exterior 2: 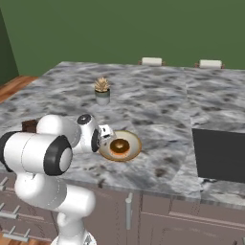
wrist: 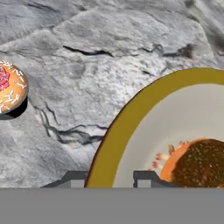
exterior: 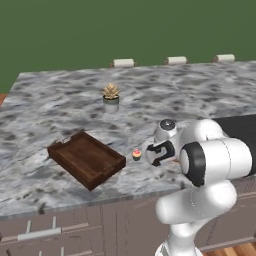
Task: Place the bowl with donut and the cupcake onto the tray.
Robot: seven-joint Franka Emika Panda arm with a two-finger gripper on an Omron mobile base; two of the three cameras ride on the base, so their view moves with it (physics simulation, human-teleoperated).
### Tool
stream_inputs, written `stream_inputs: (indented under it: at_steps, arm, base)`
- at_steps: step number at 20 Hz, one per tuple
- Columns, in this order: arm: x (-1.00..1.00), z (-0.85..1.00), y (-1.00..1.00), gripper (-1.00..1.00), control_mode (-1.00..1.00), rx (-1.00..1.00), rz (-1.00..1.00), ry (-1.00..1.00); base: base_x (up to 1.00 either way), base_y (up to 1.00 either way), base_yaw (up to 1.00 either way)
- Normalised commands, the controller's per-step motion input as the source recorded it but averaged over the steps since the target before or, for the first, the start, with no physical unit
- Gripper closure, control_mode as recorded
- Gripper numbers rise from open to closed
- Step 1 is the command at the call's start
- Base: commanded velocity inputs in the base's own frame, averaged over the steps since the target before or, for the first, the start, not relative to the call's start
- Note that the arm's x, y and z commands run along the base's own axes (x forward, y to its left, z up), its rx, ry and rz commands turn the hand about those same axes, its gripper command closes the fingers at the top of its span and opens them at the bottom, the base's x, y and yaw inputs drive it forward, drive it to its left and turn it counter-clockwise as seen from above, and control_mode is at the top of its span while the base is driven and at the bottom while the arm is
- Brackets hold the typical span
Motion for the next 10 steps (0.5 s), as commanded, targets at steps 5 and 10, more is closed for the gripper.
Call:
stream_inputs:
  at_steps: [5,10]
  arm:
    - [-0.06,0.62,0.02,1.00,-1.00,0.02,0.08,-0.27]
    - [-0.10,0.65,0.19,1.00,-1.00,-0.01,0.21,-0.21]
  base:
    - [0.00,0.00,0.00]
    - [0.00,0.00,0.00]
